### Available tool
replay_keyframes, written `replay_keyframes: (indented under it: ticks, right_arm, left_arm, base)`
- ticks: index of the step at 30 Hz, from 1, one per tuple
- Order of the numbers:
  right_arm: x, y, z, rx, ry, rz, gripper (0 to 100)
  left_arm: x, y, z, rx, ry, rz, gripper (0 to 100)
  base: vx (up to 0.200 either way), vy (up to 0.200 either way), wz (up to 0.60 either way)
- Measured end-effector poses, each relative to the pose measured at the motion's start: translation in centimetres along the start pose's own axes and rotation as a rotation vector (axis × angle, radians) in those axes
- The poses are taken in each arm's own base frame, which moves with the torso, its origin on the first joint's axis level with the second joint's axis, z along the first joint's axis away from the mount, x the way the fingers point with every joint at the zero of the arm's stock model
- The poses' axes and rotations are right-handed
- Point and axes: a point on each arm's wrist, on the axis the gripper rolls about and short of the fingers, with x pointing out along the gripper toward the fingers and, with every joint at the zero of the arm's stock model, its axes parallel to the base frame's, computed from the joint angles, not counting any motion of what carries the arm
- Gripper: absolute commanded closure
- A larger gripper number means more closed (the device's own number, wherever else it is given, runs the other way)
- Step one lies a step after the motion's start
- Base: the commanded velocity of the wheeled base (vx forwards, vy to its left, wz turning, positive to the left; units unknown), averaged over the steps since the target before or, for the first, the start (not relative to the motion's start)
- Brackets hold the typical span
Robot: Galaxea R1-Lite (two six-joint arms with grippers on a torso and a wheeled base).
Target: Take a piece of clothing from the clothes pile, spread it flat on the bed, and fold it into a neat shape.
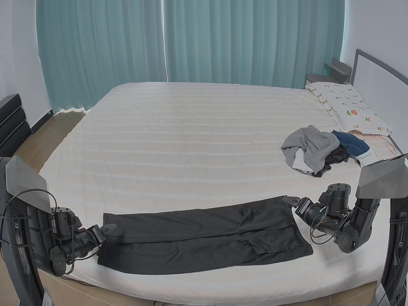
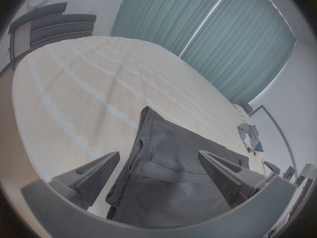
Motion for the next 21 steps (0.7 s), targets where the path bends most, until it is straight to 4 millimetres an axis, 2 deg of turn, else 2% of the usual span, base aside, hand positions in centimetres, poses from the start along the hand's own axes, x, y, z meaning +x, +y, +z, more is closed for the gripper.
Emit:
replay_keyframes:
  ticks: [6, 12, 18, 21]
  right_arm:
    - [0.0, -0.9, 0.4, 0.057, 0.048, 0.026, 0]
    - [0.1, -1.5, 0.4, 0.072, 0.063, 0.024, 0]
    - [0.5, -2.0, 0.1, 0.078, 0.08, 0.016, 0]
    - [0.6, -2.2, -0.1, 0.08, 0.089, 0.013, 0]
  left_arm:
    - [0.4, 0.5, 0.6, -0.074, 0.024, 0.011, 0]
    - [1.4, 0.8, 0.9, -0.136, 0.132, 0.083, 0]
    - [2.9, 0.0, 2.7, -0.119, 0.131, 0.083, 0]
    - [3.2, -0.5, 2.9, -0.08, 0.119, 0.086, 0]
  base:
    - [0.0, 0.0, 0.0]
    - [0.0, 0.0, 0.0]
    - [0.0, 0.0, 0.0]
    - [0.0, 0.0, 0.0]
